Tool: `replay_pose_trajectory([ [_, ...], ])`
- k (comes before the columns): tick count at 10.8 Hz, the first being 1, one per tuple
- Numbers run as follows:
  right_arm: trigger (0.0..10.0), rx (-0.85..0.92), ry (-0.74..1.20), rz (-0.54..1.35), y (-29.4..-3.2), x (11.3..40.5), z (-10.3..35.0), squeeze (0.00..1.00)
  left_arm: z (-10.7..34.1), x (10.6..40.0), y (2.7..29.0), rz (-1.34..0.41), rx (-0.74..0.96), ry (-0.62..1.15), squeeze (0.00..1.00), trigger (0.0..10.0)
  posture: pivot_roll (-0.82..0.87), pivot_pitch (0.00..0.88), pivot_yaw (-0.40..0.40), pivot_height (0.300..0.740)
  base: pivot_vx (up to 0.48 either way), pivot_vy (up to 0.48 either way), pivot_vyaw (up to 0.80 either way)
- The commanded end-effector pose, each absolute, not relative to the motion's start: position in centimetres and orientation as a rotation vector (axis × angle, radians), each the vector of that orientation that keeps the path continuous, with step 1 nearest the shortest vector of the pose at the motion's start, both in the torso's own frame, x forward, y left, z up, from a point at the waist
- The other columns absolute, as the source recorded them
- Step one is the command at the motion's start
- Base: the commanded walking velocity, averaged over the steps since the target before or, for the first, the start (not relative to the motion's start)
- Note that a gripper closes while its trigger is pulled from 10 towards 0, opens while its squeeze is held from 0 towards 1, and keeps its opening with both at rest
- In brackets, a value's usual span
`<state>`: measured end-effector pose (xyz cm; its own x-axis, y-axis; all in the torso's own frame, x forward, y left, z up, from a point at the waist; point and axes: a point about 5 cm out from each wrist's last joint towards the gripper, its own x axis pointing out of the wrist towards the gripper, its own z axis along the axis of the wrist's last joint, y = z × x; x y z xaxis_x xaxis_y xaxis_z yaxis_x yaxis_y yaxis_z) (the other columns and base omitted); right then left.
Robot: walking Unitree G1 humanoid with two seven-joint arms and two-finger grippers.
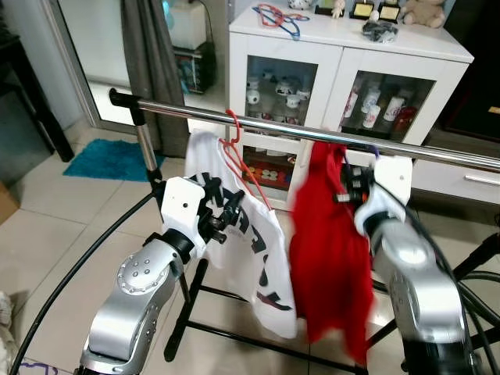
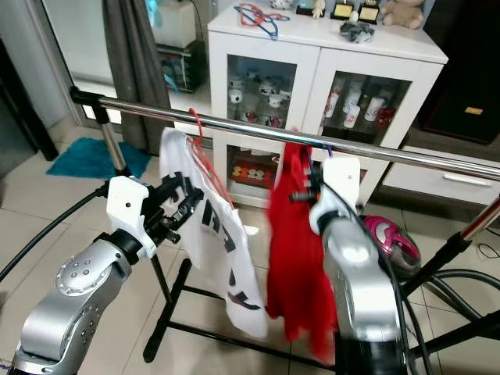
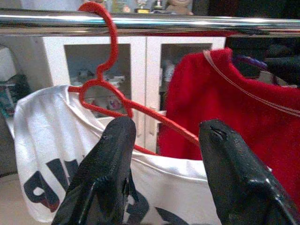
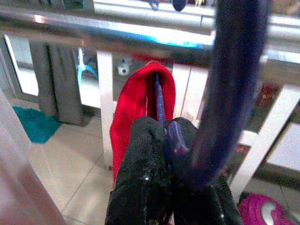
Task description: Hang hanger
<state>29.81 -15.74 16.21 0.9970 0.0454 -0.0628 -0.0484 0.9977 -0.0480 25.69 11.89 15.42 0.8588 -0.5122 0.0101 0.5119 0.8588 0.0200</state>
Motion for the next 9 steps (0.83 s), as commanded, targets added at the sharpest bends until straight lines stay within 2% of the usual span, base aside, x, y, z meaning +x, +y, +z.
replay_pose_trajectory([
  [1, 10.0, -0.06, -0.005, 0.043, -15.9, 30.3, 17.4, 0.0, 15.7, 25.5, 11.4, -0.576, 0.014, -0.018, 0.0, 10.0, 0.1, 0.0, -0.027, 0.74, 0.0, 0.0, 0.0],
  [3, 10.0, -0.079, 0.038, 0.047, -15.7, 32.7, 17.4, 0.0, 15.8, 25.0, 10.7, -0.673, -0.039, -0.004, 0.0, 10.0, 0.11, 0.0, -0.024, 0.74, 0.0, 0.0, 0.0],
  [5, 10.0, -0.055, 0.105, 0.072, -15.2, 35.4, 17.8, 0.0, 16.0, 24.0, 9.8, -0.866, -0.024, 0.033, 0.0, 10.0, 0.12, 0.0, -0.022, 0.74, 0.0, 0.0, 0.0],
  [8, 10.0, -0.025, 0.151, 0.067, -15.2, 36.8, 17.5, 0.0, 15.5, 23.7, 9.7, -0.917, 0.014, 0.067, 0.0, 10.0, 0.13, 0.0, -0.022, 0.74, 0.0, 0.0, 0.0],
  [9, 10.0, -0.035, 0.254, 0.121, -14.6, 36.1, 15.7, 0.0, 15.6, 23.6, 9.8, -0.919, 0.016, 0.07, 0.0, 10.0, 0.13, 0.0, -0.022, 0.74, 0.0, 0.0, 0.0],
])
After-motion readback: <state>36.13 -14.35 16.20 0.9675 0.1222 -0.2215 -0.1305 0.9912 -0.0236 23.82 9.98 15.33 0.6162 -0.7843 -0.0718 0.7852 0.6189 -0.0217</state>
